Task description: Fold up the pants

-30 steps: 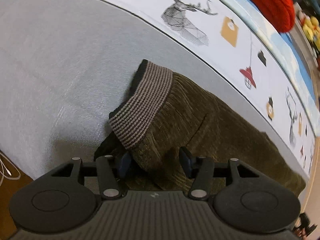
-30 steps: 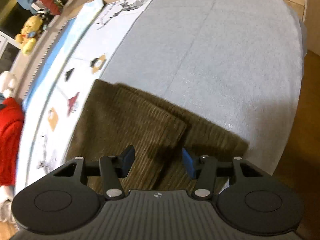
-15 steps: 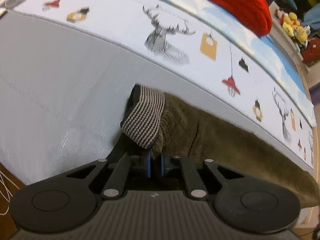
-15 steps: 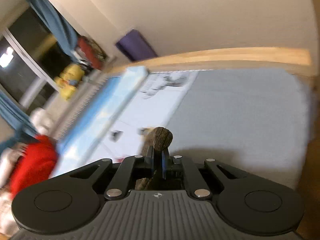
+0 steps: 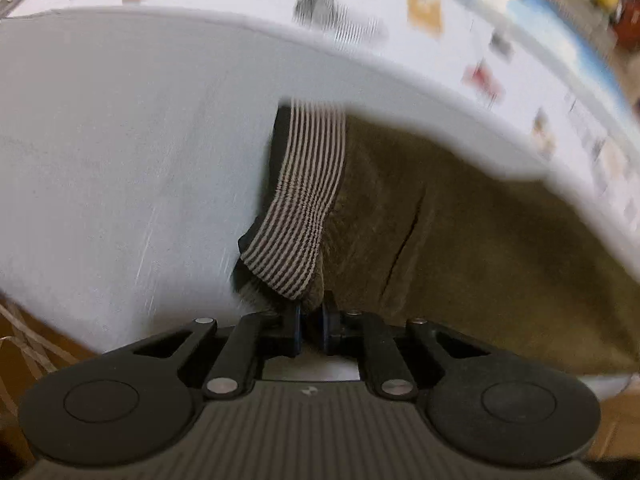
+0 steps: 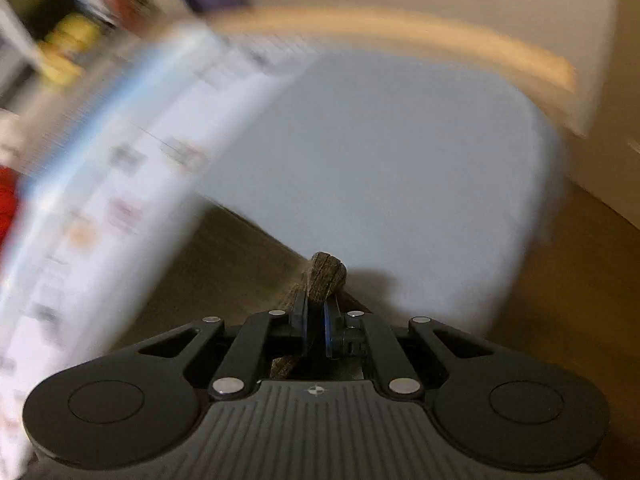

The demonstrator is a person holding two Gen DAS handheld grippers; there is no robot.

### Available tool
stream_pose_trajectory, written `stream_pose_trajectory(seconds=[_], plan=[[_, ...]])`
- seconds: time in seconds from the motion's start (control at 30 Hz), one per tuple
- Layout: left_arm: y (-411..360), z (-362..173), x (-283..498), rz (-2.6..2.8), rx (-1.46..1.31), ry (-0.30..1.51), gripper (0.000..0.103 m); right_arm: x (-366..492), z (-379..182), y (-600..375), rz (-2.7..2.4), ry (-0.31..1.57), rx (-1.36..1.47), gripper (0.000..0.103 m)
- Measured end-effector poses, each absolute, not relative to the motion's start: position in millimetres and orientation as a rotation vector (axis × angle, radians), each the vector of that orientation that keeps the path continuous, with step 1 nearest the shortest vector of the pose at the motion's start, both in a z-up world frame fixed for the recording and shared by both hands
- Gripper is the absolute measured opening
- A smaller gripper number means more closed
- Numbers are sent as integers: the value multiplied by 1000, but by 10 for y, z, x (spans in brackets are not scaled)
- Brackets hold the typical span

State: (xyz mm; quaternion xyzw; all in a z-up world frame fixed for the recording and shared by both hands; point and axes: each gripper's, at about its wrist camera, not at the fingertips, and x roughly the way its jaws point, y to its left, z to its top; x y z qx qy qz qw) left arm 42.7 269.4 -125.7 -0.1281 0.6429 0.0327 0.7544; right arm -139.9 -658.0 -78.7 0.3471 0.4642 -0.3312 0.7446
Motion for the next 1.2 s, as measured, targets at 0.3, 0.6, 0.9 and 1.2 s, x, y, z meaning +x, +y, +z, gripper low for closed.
stream_pose_trajectory(seconds=[0.3, 0.6, 0.9, 1.2], plan=[[2709, -669, 433, 231, -162, 1125, 47, -1256, -168, -6392, -797, 751, 463, 39], [1807, -836, 825, -27, 105, 1126, 47, -543, -367, -6081, -494, 766, 697, 46], [1590, -1024, 764, -59, 248, 1136, 47, 208, -740, -5785, -543, 909, 654, 47], [1584, -1110, 924, -86, 269, 1139, 47, 343, -602, -5957, -668, 768, 781, 8]])
